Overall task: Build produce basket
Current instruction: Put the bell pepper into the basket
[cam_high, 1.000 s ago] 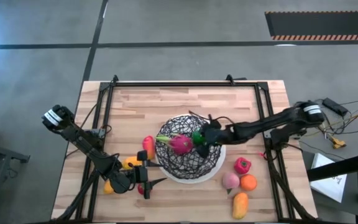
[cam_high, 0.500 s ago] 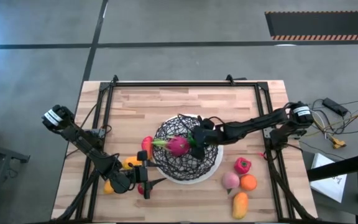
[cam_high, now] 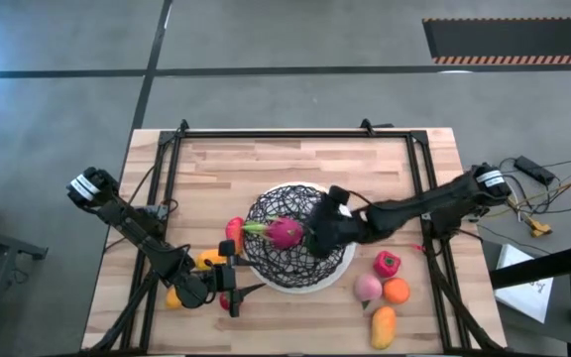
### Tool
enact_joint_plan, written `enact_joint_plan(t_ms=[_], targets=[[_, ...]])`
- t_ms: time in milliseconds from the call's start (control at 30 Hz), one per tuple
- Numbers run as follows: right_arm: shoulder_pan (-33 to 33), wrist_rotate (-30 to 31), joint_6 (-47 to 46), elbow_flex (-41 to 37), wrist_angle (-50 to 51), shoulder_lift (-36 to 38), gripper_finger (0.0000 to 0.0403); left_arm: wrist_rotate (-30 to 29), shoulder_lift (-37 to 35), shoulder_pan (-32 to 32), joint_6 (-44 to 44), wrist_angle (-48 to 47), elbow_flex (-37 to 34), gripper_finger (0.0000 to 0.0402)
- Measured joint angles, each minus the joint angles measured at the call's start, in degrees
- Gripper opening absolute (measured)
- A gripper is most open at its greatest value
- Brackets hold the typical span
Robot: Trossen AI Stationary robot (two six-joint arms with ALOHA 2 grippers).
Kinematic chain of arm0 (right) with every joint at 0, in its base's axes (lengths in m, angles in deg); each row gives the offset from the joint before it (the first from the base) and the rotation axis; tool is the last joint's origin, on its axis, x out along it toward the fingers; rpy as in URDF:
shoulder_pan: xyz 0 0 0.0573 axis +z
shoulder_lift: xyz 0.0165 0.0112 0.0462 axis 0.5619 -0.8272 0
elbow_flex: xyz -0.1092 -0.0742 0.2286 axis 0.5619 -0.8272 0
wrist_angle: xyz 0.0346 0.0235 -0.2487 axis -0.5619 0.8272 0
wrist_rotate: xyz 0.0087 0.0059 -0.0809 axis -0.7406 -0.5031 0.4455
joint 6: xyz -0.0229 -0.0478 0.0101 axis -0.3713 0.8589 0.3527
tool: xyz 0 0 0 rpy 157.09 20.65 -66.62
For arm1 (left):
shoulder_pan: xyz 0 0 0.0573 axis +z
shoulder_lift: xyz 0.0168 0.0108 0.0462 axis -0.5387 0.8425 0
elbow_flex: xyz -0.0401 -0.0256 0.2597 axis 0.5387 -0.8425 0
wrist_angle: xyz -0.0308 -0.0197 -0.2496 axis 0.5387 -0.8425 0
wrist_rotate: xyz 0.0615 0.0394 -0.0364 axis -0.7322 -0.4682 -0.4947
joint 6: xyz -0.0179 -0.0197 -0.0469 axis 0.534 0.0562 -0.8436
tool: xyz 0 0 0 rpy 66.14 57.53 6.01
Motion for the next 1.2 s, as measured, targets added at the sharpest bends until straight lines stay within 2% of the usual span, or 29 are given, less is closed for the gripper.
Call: enact_joint_plan(t_ms=[133, 267, 467, 600, 767, 900, 1100, 1200], targets=[[6.87, -0.09, -5.53, 0.65, 5.09, 2.39, 0.0327, 0.0, 0.0, 0.0, 0.0, -0.02, 0.0, 0.0212], [13.58, -0.79, -18.46, 0.58, 15.59, 4.42, 0.0327, 0.0, 0.0, 0.01, -0.02, -0.01, 0.0, 0.0212], [22.04, -10.4, -45.45, 0.44, 37.75, 5.56, 0.0323, 0.0, 0.0, 0.02, 0.09, 1.36, 0.0, 0.0212], [26.89, -16.07, -58.9, 0.02, 46.78, 6.37, 0.0291, 0.0, 0.0, 0.0, 0.09, 1.47, 0.0, 0.0212], [28.61, -18.95, -66.01, -3.36, 47.35, 7.94, 0.0236, 0.0, 0.0, 0.09, 0.11, 1.47, 0.0, 0.0212], [28.34, -19.86, -67.12, -7.87, 45.78, 8.83, 0.0203, 0.0, 0.0, 0.09, 0.11, 1.49, 0.0, 0.0212], [27.45, -21.16, -66.08, -14.98, 36.03, 12.31, 0.0178, 0.0, 0.0, 0.09, 0.13, 1.51, 0.0, 0.0212], [27.03, -21.31, -67.73, -17.8, 34.88, 13.67, 0.0171, 0.0, 0.0, 0.13, 0.15, 1.55, 0.0, 0.0212]])
